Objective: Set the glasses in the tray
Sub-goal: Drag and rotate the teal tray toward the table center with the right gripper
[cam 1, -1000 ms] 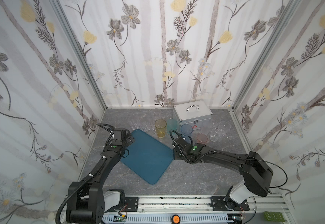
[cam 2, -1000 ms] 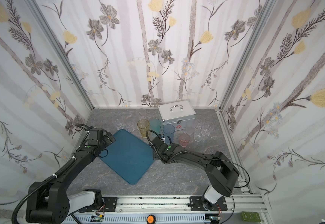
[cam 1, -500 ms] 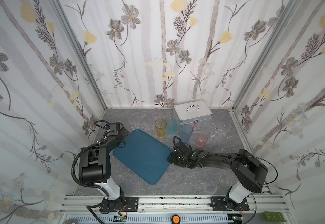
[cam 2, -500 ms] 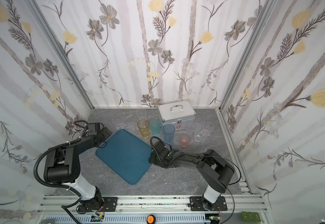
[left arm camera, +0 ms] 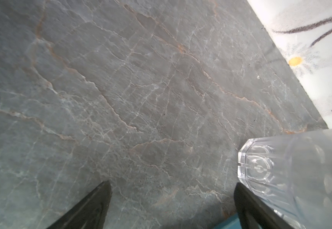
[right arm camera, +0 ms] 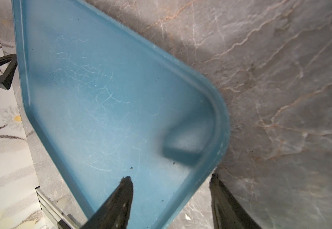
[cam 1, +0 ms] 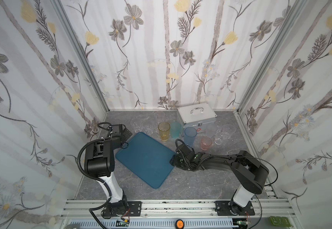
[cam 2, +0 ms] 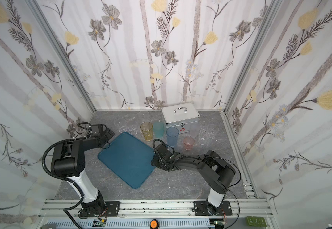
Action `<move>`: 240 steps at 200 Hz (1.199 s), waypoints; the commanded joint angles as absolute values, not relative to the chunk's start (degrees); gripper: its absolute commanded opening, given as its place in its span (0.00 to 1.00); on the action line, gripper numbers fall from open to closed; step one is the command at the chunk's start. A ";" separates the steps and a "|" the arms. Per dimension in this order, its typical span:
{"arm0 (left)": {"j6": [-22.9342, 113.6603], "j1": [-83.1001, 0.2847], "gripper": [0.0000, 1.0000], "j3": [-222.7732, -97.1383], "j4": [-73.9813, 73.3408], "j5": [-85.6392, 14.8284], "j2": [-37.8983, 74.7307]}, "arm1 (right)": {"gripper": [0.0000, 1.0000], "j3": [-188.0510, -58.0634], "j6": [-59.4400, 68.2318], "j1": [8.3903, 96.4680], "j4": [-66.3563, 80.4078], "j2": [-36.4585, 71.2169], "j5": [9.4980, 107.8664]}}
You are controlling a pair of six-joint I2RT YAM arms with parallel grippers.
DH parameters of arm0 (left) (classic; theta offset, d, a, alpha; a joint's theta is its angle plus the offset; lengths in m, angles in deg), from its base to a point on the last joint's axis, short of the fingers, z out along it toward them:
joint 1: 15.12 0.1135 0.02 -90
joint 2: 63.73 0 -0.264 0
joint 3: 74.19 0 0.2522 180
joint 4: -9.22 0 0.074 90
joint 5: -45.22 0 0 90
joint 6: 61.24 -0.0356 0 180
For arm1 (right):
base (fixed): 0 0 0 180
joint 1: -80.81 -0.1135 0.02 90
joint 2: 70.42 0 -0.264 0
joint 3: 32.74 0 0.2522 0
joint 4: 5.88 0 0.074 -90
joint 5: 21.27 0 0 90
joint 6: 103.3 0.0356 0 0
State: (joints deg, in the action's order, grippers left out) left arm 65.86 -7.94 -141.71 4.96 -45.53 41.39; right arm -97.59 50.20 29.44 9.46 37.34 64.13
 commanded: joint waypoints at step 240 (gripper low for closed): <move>89.02 -28.63 0.91 -106.41 -8.82 -42.45 -5.39 | 0.13 -114.81 18.09 38.07 31.11 47.35 80.20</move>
